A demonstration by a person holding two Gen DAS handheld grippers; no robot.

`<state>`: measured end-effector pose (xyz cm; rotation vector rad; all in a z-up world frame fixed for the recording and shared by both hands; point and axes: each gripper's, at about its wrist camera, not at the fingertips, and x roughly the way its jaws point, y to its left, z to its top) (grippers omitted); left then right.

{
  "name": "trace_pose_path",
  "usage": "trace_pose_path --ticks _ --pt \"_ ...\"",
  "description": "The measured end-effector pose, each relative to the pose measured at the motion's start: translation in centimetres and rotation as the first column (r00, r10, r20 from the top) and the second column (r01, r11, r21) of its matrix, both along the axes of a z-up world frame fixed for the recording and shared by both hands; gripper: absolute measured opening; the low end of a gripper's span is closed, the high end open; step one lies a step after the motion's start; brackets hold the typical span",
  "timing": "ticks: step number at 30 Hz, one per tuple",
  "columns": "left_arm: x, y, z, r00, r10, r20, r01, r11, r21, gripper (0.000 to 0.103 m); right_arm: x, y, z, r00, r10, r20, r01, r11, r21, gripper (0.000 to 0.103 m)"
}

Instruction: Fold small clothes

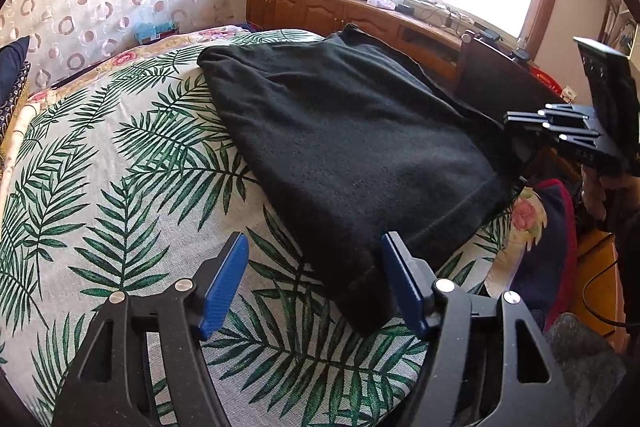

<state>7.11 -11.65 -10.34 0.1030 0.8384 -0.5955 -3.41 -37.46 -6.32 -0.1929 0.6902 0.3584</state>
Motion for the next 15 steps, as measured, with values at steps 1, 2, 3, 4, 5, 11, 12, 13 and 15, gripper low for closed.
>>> trace_pose_path --ticks 1,2,3,4,5,11,12,13,15 --pt "0.0 0.0 0.0 1.000 -0.001 -0.001 0.001 1.000 0.001 0.070 0.0 0.3 0.0 1.000 0.000 0.011 0.000 1.000 0.001 0.018" --pt "0.0 0.0 -0.1 1.000 -0.002 -0.003 0.002 1.000 0.001 0.069 0.0 0.6 -0.1 1.000 0.000 0.019 -0.001 1.000 0.005 0.024" --pt "0.0 0.0 -0.1 1.000 -0.004 -0.005 0.004 1.000 0.002 0.066 0.0 0.9 -0.3 1.000 0.007 0.024 -0.008 1.000 0.017 0.032" --pt "-0.1 -0.1 -0.1 1.000 -0.008 -0.009 0.008 1.000 0.001 0.064 0.0 1.3 -0.4 1.000 0.017 0.024 -0.018 0.999 0.028 0.033" --pt "-0.1 -0.1 -0.2 1.000 -0.019 -0.017 0.019 1.000 -0.004 0.055 0.1 1.7 -0.7 0.999 0.027 0.019 -0.028 0.999 0.034 0.033" --pt "-1.0 -0.6 -0.7 0.997 -0.066 -0.048 0.067 0.998 0.008 0.037 0.5 3.8 -2.6 0.997 0.082 -0.016 -0.081 0.995 0.050 0.033" --pt "-1.0 -0.6 -0.8 0.996 -0.068 -0.051 0.068 0.998 0.009 0.037 0.5 4.1 -2.9 0.996 0.087 -0.019 -0.086 0.995 0.052 0.033" --pt "-1.1 -0.6 -0.8 0.996 -0.069 -0.049 0.070 0.998 0.007 0.037 0.5 4.4 -3.1 0.995 0.098 -0.023 -0.097 0.994 0.056 0.033" --pt "-1.0 -0.5 -0.8 0.995 -0.078 -0.061 0.078 0.997 -0.007 0.025 0.5 5.0 -3.3 0.992 0.123 -0.029 -0.121 0.991 0.062 0.033"
